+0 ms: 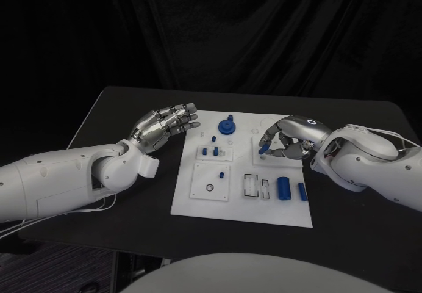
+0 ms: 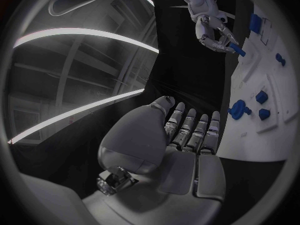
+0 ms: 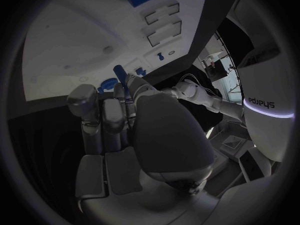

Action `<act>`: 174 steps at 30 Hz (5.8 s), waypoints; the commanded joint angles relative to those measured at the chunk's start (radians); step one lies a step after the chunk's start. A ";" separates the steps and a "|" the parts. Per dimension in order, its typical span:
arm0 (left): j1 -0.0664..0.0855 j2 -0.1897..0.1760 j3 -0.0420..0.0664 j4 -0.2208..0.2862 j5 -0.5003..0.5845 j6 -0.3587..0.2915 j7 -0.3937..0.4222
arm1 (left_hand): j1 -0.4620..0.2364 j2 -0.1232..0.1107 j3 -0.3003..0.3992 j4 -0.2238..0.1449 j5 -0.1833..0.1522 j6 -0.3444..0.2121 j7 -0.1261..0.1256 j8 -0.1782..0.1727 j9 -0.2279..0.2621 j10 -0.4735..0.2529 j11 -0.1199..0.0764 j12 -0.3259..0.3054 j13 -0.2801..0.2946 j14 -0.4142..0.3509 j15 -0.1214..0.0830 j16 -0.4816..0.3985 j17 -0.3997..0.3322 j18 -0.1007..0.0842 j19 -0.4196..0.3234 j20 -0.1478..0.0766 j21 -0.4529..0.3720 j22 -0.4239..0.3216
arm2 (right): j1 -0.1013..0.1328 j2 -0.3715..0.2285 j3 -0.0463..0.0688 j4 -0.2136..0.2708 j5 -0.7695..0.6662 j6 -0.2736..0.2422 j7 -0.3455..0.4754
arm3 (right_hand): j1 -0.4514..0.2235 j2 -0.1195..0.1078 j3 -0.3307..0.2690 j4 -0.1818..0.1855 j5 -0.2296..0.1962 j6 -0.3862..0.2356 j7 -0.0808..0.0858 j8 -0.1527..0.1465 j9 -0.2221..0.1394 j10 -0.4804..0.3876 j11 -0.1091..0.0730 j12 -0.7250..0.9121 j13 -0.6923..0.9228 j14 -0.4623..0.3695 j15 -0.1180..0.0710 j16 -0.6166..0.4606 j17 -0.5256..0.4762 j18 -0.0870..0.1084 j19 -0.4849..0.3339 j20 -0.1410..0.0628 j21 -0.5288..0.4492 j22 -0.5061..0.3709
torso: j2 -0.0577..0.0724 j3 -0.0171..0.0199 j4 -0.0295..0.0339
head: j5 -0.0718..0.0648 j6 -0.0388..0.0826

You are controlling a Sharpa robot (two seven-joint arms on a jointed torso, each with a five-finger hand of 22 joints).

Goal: Assemble the parts on the task board

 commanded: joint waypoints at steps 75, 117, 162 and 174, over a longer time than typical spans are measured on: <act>-0.014 0.019 0.001 -0.023 0.004 0.030 0.022 | -0.017 0.002 0.034 -0.008 0.006 0.010 0.019 0.005 0.000 0.009 0.009 0.011 0.001 -0.005 -0.003 0.005 0.000 -0.002 0.001 0.001 -0.003 -0.008 | -0.103 0.295 0.000 -0.021 -0.236 0.122 0.042 | -0.029 -0.002 0.008 -0.032 0.021 0.018 -0.014 0.016 0.144 0.049 -0.010 -0.044 0.007 0.063 -0.011 0.061 0.091 -0.031 0.058 -0.013 0.161 0.141 | 0.001 -0.0010 0.0002 | 0.044 0.000; -0.029 0.002 0.001 -0.028 0.004 0.029 0.023 | -0.025 0.003 0.052 -0.009 0.005 0.015 0.021 0.007 0.000 0.012 0.012 0.015 0.002 -0.007 -0.004 0.008 0.000 -0.001 0.002 0.001 -0.004 -0.009 | -0.024 0.014 0.005 0.204 -0.068 -0.144 0.060 | -0.053 -0.015 -0.102 -0.037 -0.070 -0.352 0.008 -0.156 -0.013 -0.280 0.089 -0.119 -0.009 0.019 0.075 0.069 0.086 -0.014 0.006 0.068 0.079 0.119 | -0.001 0.0007 0.0001 | 0.023 0.000; -0.030 -0.003 0.001 -0.015 0.035 0.025 0.022 | -0.043 -0.003 0.086 -0.013 0.011 0.034 0.025 0.014 0.001 0.024 0.022 0.026 0.003 -0.008 -0.008 0.015 0.001 0.003 0.004 0.001 -0.003 -0.015 | -0.110 -0.229 -0.002 0.273 0.124 0.120 -0.540 | -0.582 0.029 -0.186 0.143 -0.032 -0.166 -0.119 0.495 0.443 0.568 -0.120 1.072 1.416 0.138 -0.102 0.168 0.272 -0.052 0.110 -0.096 0.309 0.168 | -0.001 -0.0033 -0.0024 | -0.088 0.000; -0.031 0.000 0.001 -0.018 0.035 0.032 0.014 | -0.045 -0.002 0.091 -0.012 0.011 0.032 0.025 0.013 0.000 0.023 0.023 0.026 0.002 -0.009 -0.007 0.015 0.001 0.003 0.004 0.001 -0.003 -0.016 | -0.124 -0.192 -0.002 0.246 0.054 0.190 -0.620 | -0.589 0.026 -0.193 0.141 -0.046 -0.159 -0.122 0.497 0.449 0.568 -0.122 1.072 1.416 0.136 -0.103 0.160 0.261 -0.050 0.106 -0.097 0.300 0.165 | -0.001 -0.0050 -0.0020 | -0.091 0.000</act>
